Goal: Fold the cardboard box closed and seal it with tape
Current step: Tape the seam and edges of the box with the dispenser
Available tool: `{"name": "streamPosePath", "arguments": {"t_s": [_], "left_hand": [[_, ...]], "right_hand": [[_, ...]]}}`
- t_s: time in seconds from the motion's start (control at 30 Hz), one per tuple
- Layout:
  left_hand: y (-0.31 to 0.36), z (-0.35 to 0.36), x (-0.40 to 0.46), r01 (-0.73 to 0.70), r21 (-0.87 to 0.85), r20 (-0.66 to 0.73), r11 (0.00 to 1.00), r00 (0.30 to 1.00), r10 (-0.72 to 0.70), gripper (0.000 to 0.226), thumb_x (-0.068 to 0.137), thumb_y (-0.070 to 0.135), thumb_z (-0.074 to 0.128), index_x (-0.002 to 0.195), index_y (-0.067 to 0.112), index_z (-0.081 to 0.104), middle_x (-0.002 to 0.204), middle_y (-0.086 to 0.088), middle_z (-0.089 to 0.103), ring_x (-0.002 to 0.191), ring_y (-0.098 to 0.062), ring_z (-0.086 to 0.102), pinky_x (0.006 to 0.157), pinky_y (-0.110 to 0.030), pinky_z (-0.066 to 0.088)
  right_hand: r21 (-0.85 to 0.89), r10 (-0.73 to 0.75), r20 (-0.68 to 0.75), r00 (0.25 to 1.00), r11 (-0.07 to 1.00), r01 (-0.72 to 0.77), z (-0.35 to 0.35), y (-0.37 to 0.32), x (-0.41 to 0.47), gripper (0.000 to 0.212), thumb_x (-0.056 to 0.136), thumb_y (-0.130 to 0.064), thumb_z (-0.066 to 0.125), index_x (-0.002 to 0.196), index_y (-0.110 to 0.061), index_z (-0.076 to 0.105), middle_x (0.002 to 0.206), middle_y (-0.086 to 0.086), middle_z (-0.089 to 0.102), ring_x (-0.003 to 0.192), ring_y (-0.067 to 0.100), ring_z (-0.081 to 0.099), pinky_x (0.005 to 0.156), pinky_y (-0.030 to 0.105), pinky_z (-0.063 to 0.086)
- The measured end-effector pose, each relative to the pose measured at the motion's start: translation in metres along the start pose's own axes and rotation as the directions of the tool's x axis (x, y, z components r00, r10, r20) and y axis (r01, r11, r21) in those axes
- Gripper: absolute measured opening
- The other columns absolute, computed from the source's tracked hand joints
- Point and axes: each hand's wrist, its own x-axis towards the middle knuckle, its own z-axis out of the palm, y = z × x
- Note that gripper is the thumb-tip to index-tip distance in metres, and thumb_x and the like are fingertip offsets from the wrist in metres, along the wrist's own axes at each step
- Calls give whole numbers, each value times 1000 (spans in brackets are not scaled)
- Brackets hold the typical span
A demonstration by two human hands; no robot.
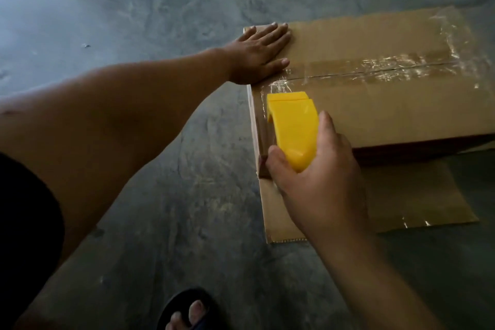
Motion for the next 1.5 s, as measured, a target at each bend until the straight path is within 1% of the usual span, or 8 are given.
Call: {"name": "streamPosePath", "arguments": {"t_s": [0.1,0.27,0.67,0.87,1.0,1.1,1.33,1.5], "left_hand": [[8,-4,-9,22,-4,-55,1000,998,-23,72,101,59,14,159,18,1,167,-4,-4,153,-18,-5,123,-47,-1],[34,16,-43,-189,-113,-127,976,977,174,63,103,49,17,158,18,14,166,1,9,152,-12,2,122,-39,-1],[15,7,33,-43,-64,-44,997,998,40,60,106,48,11,159,21,1,167,4,-2,152,-12,-4,122,-38,-3],[17,3,37,-20,-90,-38,996,999,17,61,105,50,9,159,22,2,167,6,-2,152,-9,-5,123,-37,-3],[18,-1,33,-38,-74,-19,997,999,36,68,102,56,10,159,21,-2,167,3,-5,152,-11,-7,121,-37,-4],[19,-4,32,-40,-45,7,998,999,40,74,100,63,10,159,21,-5,167,2,-7,152,-12,-8,122,-38,-4],[24,-3,27,-37,-11,8,999,999,37,76,99,64,11,158,20,-6,166,0,-7,152,-13,-8,123,-40,-3],[27,-6,26,-31,-15,24,999,999,32,76,99,65,11,158,20,-6,166,0,-8,152,-14,-9,122,-40,-3]], "right_hand": [[-7,-28,-14,1000,1000,28,-1,0,4,90,83,-58,55,153,-25,10,140,-1,39,122,15,42,80,26,31],[-31,-54,-32,998,998,53,-4,1,8,90,81,-56,57,152,-20,15,138,2,42,120,20,45,82,26,32],[-48,-41,-89,995,998,36,-18,-4,86,79,82,-53,58,145,-16,29,128,7,51,108,21,50,73,25,28],[-59,-4,-69,998,998,0,-19,13,59,88,81,-56,59,150,-20,19,134,3,45,115,19,48,75,25,30],[-48,1,-46,999,999,-3,-9,31,12,89,81,-58,55,151,-26,11,127,-1,41,99,14,45,66,27,34],[-30,-5,-20,1000,1000,4,-5,39,-1,90,81,-61,51,152,-28,5,128,-4,37,94,5,34,59,19,29],[18,-18,-30,999,1000,19,3,42,-15,92,81,-64,50,151,-31,1,134,-6,34,99,2,32,73,27,37],[12,-8,-18,1000,1000,8,4,50,-25,92,81,-63,51,151,-31,1,135,-6,34,99,2,32,72,24,38]]}}
